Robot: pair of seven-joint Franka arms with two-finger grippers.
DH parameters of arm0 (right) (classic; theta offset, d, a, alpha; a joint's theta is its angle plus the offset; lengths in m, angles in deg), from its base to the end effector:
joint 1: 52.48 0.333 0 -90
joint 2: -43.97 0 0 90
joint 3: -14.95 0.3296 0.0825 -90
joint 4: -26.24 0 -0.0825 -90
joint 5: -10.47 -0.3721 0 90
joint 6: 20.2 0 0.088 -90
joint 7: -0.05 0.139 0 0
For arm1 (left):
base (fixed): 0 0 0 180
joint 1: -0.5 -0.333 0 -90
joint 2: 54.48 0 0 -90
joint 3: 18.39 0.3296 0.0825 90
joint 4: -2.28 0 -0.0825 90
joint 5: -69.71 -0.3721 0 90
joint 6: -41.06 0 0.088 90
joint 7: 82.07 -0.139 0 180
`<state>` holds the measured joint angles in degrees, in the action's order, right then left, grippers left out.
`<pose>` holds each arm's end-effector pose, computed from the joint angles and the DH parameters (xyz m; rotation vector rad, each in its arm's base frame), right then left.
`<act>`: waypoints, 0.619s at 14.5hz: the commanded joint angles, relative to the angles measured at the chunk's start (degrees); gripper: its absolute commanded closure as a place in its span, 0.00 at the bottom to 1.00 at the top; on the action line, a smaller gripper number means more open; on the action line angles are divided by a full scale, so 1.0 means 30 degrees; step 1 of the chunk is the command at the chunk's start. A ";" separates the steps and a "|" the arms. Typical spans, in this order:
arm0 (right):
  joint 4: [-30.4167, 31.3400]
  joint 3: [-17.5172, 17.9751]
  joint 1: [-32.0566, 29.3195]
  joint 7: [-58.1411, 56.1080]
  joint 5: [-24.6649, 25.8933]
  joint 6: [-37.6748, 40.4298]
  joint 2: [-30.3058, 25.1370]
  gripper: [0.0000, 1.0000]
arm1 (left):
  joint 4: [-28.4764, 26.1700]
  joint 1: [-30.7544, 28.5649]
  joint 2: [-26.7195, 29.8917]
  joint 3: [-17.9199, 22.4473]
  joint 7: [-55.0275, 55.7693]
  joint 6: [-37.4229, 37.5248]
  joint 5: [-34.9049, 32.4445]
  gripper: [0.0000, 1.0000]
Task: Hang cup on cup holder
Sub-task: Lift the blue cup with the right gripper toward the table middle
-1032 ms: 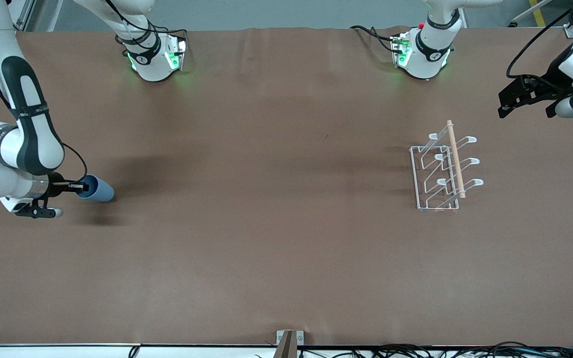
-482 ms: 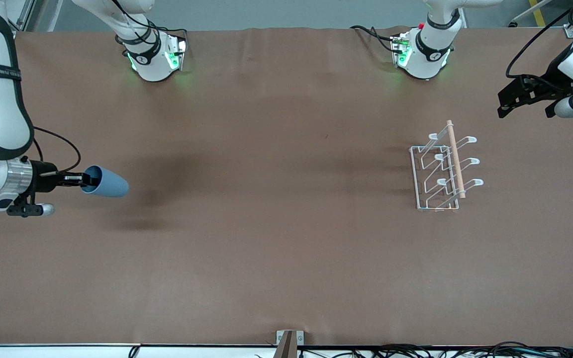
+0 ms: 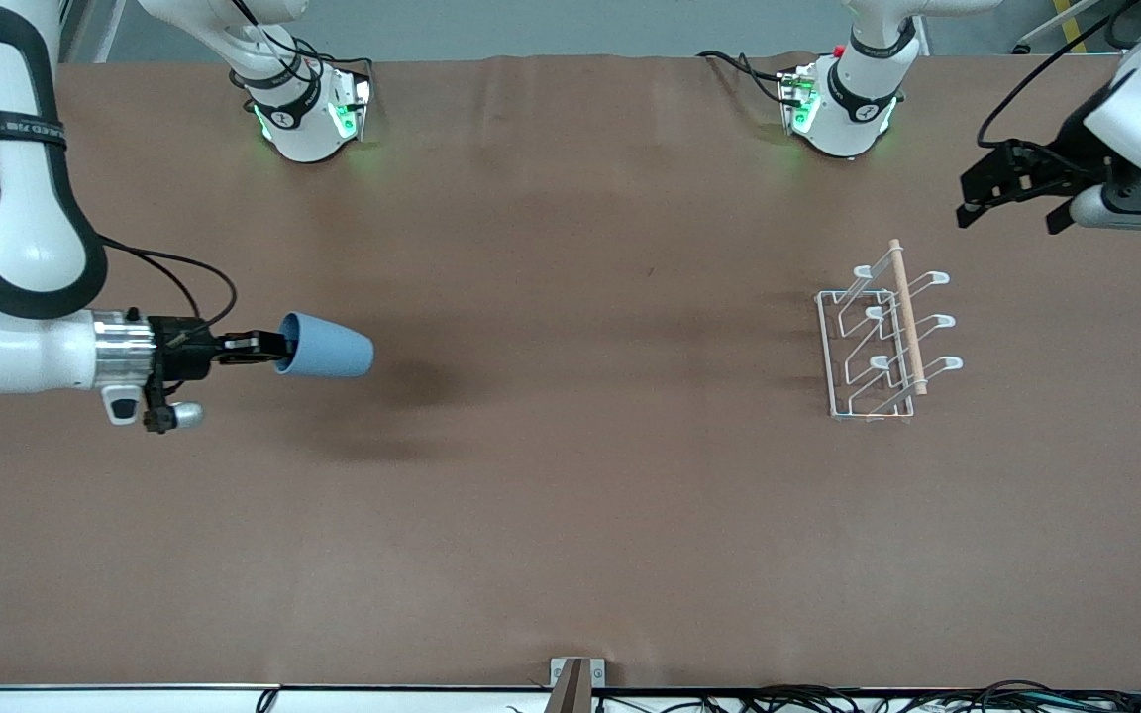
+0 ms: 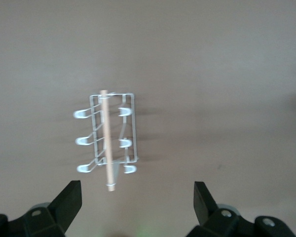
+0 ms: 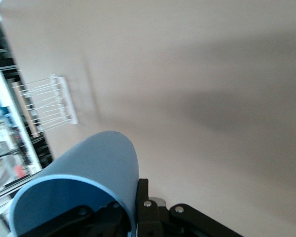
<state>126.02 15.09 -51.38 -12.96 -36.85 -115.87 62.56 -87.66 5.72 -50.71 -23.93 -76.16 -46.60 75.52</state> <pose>0.5951 0.1081 0.3895 -2.2901 0.0131 0.3539 0.5059 -0.1127 0.6383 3.0408 -0.1369 0.0177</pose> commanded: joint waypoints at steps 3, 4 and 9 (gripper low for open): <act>0.0258 -0.0106 0.1477 -0.0377 -0.4166 -0.0045 0.0483 0.99 | 0.0507 0.1274 -0.0932 -0.1109 0.0019 -0.1508 0.0231 0.00; 0.0258 -0.0106 0.1769 -0.0378 -0.5337 -0.0016 0.0659 1.00 | 0.0624 0.1480 -0.1080 -0.1373 0.0223 -0.1715 0.0201 0.00; 0.0141 -0.0106 0.3324 -0.1227 -0.9093 -0.0162 0.2415 1.00 | 0.2760 0.1920 -0.3099 -0.2196 0.0049 -0.1951 0.0172 0.00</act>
<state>126.48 15.18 -42.50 -15.09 -59.86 -116.38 68.04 -83.80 11.23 -56.95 -30.08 -75.58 -53.06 75.78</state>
